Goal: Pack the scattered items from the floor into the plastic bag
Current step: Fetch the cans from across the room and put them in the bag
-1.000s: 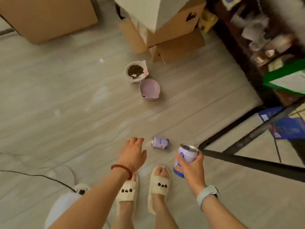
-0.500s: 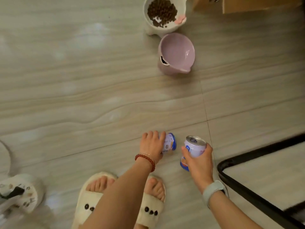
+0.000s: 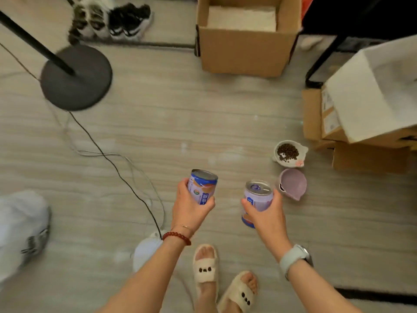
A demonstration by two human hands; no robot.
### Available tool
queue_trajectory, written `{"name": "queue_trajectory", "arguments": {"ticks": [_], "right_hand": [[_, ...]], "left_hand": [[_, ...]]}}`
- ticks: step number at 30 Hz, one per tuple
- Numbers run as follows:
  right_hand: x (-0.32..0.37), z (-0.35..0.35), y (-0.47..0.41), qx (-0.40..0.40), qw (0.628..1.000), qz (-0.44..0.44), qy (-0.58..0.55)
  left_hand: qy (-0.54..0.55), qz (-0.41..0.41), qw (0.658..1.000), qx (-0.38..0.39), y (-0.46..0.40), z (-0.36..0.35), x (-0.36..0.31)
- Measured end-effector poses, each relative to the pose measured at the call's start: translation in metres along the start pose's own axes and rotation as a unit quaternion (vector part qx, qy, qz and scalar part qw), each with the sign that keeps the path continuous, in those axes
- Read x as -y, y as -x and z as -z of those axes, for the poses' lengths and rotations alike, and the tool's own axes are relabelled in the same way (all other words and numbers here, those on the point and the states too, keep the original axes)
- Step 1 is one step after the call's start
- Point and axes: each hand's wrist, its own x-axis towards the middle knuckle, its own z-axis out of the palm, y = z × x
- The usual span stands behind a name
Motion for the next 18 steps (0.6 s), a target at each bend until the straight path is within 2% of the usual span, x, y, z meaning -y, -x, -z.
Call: {"name": "queue_trajectory", "arguments": {"ticks": [4, 8, 15, 18], "right_hand": [[0.134, -0.011, 0.038, 0.045, 0.996, 0.068, -0.021], [0.239, -0.026, 0.081, 0.099, 0.988, 0.116, -0.03], [0.365, -0.072, 0.094, 0.253, 0.945, 0.206, 0.008], [0.412, -0.104, 0.081, 0.331, 0.912, 0.24, 0.044]], "left_hand": [[0.063, -0.023, 0.997, -0.048, 0.019, 0.119, -0.074], [0.135, -0.018, 0.982, -0.132, 0.047, 0.219, -0.121], [0.197, 0.03, 0.937, -0.287, 0.064, 0.336, -0.14], [0.23, 0.074, 0.899, -0.365, 0.065, 0.37, -0.139]]}}
